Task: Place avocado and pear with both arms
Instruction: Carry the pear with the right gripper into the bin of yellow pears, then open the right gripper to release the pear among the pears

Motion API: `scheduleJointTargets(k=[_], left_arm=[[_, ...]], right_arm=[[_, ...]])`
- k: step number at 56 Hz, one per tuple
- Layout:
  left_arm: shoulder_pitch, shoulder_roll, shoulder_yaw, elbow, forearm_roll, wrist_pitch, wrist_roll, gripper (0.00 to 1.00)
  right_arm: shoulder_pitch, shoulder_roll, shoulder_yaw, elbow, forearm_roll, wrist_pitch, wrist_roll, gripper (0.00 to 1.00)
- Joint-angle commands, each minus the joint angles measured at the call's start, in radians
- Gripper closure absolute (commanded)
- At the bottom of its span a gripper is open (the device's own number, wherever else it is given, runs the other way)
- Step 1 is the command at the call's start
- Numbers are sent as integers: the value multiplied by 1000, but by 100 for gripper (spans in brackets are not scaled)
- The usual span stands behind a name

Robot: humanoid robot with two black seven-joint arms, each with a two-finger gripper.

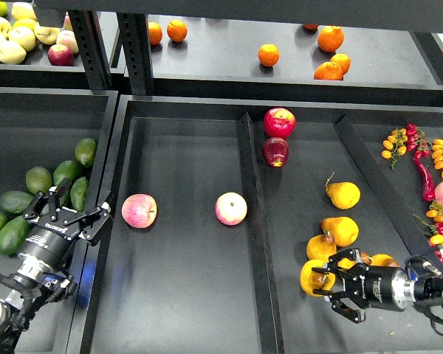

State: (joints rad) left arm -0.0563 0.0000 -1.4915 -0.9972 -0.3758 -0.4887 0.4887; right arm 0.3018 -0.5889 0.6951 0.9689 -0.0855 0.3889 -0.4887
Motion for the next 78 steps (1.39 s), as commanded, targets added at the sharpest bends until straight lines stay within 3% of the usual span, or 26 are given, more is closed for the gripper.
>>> scheduleJointTargets(k=[1,21,32,37,50,67,78], left_arm=[[13,0,2,0,0,0,0,1],[16,0,1,-1,0,0,0,1],[16,0,2,-3,0,0,0,1],[19,0,1,-3,0,0,0,1],[35,0,2,-9,0,0,0,1],[44,0,4,-15,0,0,0,1],[50,0,5,-15,0,0,0,1]], right_arm=[[-7,20,1,-62,-5,18,0,77],[-6,29,3,-137,-25,42,0,73],[-1,26,3,-141,-30,38,0,50],[-3,21,1,-137,-30,38,0,46],[-7,-31,0,-98,-30,36,0,25],[0,-203,3,122,-17,28,0,19],[28,-190,64,148,-14,21,0,12]])
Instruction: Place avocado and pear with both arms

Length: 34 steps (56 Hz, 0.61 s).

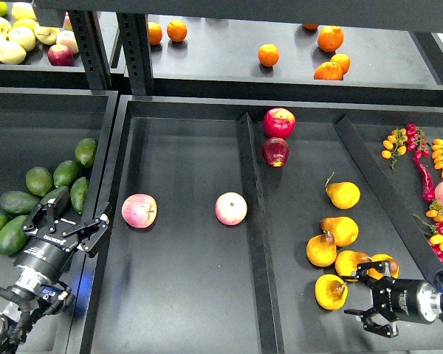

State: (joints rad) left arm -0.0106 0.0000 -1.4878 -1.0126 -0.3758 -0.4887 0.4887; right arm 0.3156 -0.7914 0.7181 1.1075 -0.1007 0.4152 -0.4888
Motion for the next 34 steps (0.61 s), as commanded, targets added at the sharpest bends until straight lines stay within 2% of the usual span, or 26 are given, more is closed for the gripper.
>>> scheduleJointTargets(k=[1,9,25,30,31,34], left_arm=[[6,0,1,0,0,0,0,1],[6,0,1,0,0,0,0,1],[6,0,1,-1,0,0,0,1],[7,0,1,-1,0,0,0,1],[11,0,1,-3,0,0,0,1],[15,0,3,-4,0,0,0,1]], right_arm=[[17,17,49,11,1,-9,0,11],[56,130,104,0,-1,-88,0,2],[56,457,348,-37,-1,-282,0,1],[51,556,408,-63,1,-299,0,1],[43,613,438,-89,1,-297,0,1],[34,655,468,-107,1,-296,0,1]])
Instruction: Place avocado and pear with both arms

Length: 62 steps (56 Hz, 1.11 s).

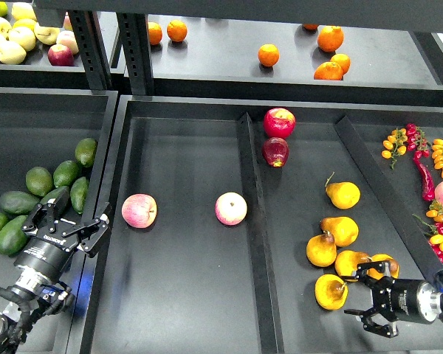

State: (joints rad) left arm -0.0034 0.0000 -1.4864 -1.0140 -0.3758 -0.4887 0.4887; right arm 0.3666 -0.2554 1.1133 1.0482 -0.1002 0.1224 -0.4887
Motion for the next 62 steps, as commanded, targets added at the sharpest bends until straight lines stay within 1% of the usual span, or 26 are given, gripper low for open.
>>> scheduleJointTargets(k=[1,10,26,29,37,48,49,52,55,59,62], left_arm=[[8,0,2,-3,0,0,0,1],[10,0,3,0,0,0,0,1],[8,0,18,6,0,0,0,1],[8,0,21,9,2,0,0,1],[6,0,31,14,2,0,0,1],[6,0,48,18,2,0,0,1],[0,0,51,20,2,0,0,1],[-9,0,49,29,2,0,0,1],[-29,0,43,43,2,0,0,1],[-76,0,28,67,2,0,0,1],[-99,0,25,87,2,0,0,1]], right_arm=[[-21,134,86,-56,0,-1,0,1],[-74,252,163,-85,0,0,0,1],[-161,255,269,-103,0,16,0,1],[-169,255,272,-106,2,40,0,1],[-181,255,269,-129,14,144,0,1],[-198,255,218,-123,85,236,0,1],[-201,255,217,-119,94,273,0,1],[-201,255,221,-111,97,286,0,1],[-201,255,226,-97,102,286,30,1],[-201,255,237,-59,103,283,88,1],[-201,255,253,-30,105,279,117,1]])
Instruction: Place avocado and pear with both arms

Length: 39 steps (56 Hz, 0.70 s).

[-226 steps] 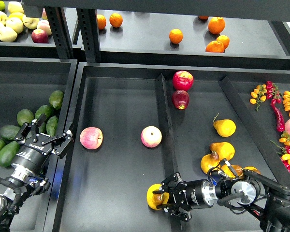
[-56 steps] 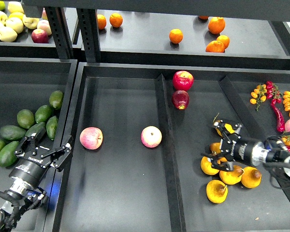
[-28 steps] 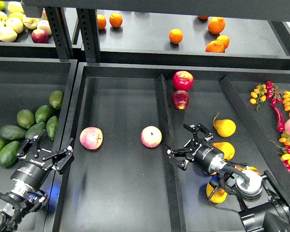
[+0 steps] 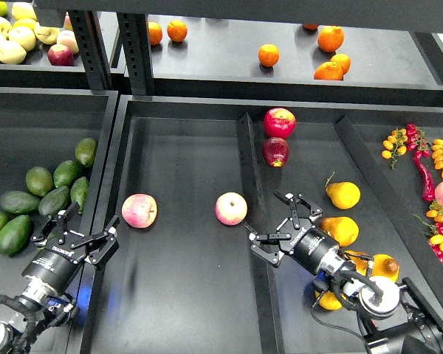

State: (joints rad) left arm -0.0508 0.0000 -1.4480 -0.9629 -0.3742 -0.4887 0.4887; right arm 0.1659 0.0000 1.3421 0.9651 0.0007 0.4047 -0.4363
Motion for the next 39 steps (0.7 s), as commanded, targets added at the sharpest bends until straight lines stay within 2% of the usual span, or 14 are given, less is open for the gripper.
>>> scheduleJointTargets(k=[1,14,17,24,26,35,39], left_arm=[[-61,0,-14,44,0,0,0,1],[-184,0,-35,67,1,0,0,1],[-218,0,-35,79,1,0,0,1],[-319,0,-35,141,1,0,0,1],[-346,0,-34,170,1,0,0,1],[-454,0,-15,345,1,0,0,1],[-458,0,6,357,0,0,0,1]], right_arm=[[0,0,32,64,7,-3,74,1],[12,0,84,149,68,-23,99,1],[26,0,100,146,71,-23,126,1],[79,0,138,98,71,-27,234,1],[90,0,143,78,71,-27,244,1],[109,0,146,20,74,-26,252,1],[89,0,141,9,97,-27,251,0]])
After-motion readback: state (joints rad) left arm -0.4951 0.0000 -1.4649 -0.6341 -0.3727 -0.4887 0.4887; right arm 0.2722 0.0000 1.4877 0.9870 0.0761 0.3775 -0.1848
